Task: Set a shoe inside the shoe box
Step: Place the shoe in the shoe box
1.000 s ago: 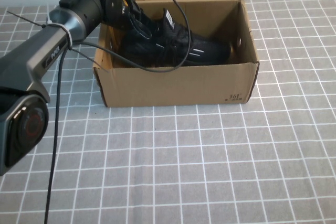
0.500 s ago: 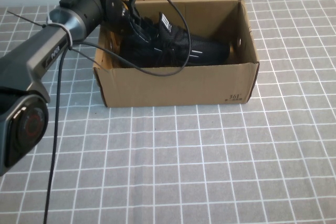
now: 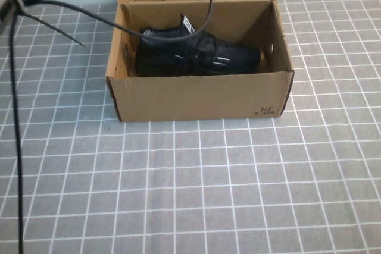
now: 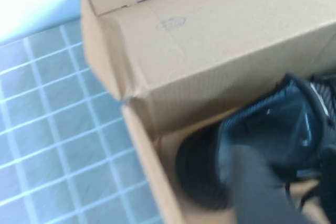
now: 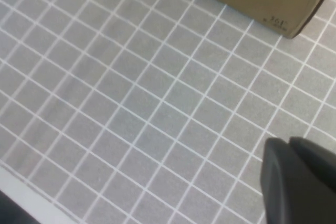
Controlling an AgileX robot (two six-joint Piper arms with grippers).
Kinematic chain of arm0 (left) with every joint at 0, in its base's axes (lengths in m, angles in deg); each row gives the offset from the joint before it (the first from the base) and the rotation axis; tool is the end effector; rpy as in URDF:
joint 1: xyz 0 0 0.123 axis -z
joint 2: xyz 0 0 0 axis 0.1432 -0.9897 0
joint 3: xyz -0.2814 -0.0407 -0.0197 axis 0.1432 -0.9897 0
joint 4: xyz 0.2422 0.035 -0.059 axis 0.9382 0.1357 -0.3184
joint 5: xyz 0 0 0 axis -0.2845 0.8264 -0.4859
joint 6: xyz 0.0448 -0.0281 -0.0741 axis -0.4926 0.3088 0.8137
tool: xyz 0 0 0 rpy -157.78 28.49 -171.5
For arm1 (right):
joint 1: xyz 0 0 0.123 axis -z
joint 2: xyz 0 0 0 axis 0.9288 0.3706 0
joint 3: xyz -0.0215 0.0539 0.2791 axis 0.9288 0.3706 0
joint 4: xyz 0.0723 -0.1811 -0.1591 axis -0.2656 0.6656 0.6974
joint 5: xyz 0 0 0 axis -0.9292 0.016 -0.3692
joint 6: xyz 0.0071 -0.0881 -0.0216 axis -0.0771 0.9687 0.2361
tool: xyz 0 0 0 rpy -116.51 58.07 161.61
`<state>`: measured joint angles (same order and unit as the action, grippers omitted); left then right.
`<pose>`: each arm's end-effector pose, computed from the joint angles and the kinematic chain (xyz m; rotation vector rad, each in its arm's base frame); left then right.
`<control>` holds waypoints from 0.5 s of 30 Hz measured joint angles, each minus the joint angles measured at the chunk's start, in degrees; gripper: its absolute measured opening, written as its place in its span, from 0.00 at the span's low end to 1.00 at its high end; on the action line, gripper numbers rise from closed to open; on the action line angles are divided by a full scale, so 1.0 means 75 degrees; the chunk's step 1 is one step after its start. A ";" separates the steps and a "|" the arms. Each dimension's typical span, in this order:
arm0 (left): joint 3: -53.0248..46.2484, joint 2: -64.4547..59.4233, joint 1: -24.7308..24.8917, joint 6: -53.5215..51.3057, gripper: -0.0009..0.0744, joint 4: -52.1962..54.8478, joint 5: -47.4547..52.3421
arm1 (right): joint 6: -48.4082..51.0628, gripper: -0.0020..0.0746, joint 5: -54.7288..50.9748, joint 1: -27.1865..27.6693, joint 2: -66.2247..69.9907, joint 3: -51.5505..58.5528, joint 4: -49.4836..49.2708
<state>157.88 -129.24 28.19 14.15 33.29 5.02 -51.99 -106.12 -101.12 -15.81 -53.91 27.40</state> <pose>0.4476 -0.1593 0.3601 0.5632 2.2364 -0.0572 0.1206 0.0845 0.4373 -0.6778 2.3161 0.3532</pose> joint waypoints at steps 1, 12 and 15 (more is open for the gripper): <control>0.0000 0.0114 0.0000 0.0000 0.25 0.0088 0.0143 | -0.0087 0.01 0.0000 0.0000 -0.0097 0.0000 0.0000; 0.0000 0.1225 0.0000 0.0000 0.01 0.0246 0.1661 | -0.1183 0.01 -0.0072 0.0000 -0.2006 0.0000 -0.0070; -0.0093 0.1830 0.0000 0.0000 0.01 0.0134 0.1816 | -0.1229 0.01 -0.0106 0.0000 -0.2687 0.0000 -0.0167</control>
<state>157.18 -115.51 28.19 14.15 34.30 18.64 -61.21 -106.91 -101.12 -35.96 -53.91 26.14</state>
